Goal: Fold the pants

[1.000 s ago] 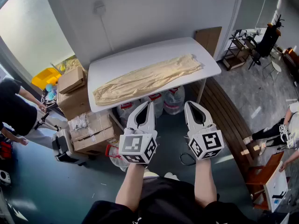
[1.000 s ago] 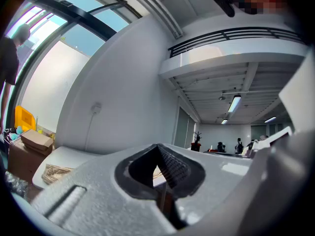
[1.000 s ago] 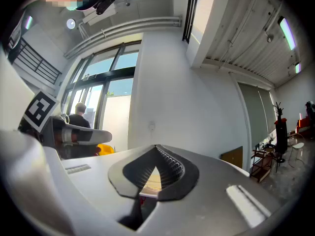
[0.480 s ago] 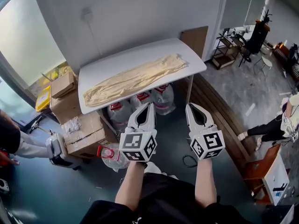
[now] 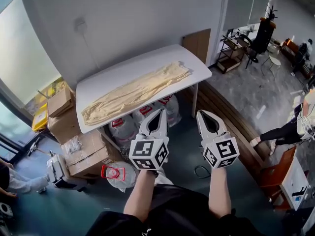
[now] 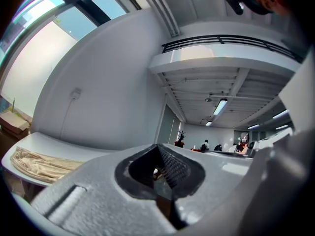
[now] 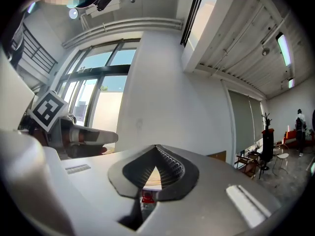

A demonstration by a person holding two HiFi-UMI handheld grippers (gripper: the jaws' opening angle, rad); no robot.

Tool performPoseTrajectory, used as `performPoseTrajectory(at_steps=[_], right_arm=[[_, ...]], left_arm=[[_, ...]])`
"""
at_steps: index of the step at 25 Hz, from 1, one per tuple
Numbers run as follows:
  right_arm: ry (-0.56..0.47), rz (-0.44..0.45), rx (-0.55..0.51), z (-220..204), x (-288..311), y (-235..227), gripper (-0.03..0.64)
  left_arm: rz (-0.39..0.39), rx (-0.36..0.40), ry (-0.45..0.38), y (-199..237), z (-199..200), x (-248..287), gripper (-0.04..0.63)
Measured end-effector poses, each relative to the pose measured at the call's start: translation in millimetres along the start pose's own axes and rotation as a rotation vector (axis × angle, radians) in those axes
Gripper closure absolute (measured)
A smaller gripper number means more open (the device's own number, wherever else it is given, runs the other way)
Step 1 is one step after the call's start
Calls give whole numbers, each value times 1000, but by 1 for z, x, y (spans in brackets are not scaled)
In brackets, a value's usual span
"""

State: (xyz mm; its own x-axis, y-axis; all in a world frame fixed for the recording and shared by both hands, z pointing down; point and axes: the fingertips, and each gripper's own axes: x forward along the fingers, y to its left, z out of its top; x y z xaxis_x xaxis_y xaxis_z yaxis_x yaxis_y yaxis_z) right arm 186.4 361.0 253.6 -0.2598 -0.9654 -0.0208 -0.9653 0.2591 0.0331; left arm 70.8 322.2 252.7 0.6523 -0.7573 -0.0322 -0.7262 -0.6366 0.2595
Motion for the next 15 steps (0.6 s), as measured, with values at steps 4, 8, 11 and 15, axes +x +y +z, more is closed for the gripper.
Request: performPoseTrajectory(at_steps=[4,8,11,15], right_arm=[[18,-30,-21,1,35,-26,612],[42,-4,-48,-6,91,-28,612],[46,38,-60,-7,144,-24,612],[27,94,-42,-10,220,-1,612]], left_arm=[[-23,-38,5,19,-3,42,592],[-8,-78,-14,63,0,79,592],[45,-82,-24,112,6,104,592],[181,-75,-29,214,21,115,592]])
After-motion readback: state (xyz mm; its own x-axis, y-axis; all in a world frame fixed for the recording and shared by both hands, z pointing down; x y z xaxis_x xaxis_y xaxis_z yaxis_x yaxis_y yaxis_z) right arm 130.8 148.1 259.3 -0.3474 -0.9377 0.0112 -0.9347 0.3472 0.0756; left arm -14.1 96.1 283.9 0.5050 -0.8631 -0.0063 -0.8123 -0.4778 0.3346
